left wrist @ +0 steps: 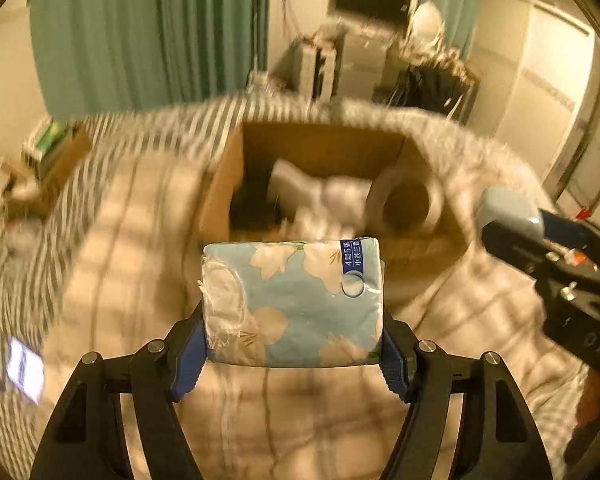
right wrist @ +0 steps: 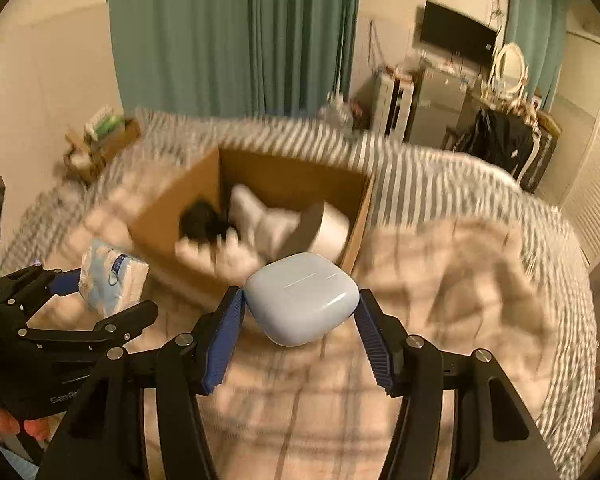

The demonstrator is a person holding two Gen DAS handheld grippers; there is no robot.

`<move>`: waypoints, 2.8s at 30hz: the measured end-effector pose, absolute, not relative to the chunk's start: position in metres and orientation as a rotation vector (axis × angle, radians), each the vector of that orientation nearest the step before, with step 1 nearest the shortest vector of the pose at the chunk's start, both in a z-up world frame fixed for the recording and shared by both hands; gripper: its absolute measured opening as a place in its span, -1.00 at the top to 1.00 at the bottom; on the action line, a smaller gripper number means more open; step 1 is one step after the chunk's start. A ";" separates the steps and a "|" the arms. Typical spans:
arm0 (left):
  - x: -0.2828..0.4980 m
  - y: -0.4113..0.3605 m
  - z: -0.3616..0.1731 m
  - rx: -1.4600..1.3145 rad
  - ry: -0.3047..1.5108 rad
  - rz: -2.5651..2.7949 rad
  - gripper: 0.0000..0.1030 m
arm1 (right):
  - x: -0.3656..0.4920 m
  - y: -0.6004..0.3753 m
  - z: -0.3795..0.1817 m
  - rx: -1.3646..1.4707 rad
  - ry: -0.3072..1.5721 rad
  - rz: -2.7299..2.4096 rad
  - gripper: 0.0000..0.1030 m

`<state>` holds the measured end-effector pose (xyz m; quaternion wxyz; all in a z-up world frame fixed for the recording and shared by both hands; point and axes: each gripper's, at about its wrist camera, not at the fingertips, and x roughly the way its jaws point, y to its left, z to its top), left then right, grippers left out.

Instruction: Organize objects

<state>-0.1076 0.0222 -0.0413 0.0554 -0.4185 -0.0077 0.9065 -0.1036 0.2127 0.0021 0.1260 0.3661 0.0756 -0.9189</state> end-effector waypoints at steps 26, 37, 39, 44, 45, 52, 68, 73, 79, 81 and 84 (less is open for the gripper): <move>-0.230 0.030 -0.056 -1.216 0.040 2.788 -0.44 | -0.223 0.202 -0.005 1.006 0.147 -2.683 -0.10; -0.214 0.037 -0.043 -1.157 0.094 2.823 -0.99 | -0.203 0.224 0.026 0.857 0.001 -2.765 -0.72; -0.205 0.038 -0.031 -1.141 0.100 2.835 -1.00 | -0.195 0.230 0.037 0.848 0.008 -2.796 -0.73; -0.179 0.037 0.007 -1.044 0.055 2.870 -1.00 | -0.166 0.246 0.075 0.814 0.013 -2.873 -0.83; -0.176 0.036 0.014 -1.028 0.048 2.876 -1.00 | -0.159 0.249 0.083 0.801 0.008 -2.902 -0.90; -0.138 0.026 0.067 -0.885 0.003 2.936 -1.00 | -0.114 0.257 0.131 0.690 0.074 -3.029 -0.99; -0.067 0.001 0.037 -0.775 -0.136 3.058 -1.00 | -0.074 0.261 0.044 0.821 0.038 -3.008 -0.99; -0.072 -0.002 0.012 -0.843 -0.124 3.073 -1.00 | -0.082 0.260 0.026 0.838 0.107 -3.026 -0.99; -0.074 0.004 0.009 -0.841 -0.059 3.086 -1.00 | -0.088 0.254 0.012 0.891 0.152 -3.006 -0.99; -0.074 0.005 0.009 -0.843 -0.037 3.089 -1.00 | -0.089 0.252 0.010 0.895 0.157 -2.998 -0.99; -0.074 0.007 0.010 -0.845 -0.031 3.090 -1.00 | -0.089 0.251 0.010 0.896 0.166 -2.997 -0.99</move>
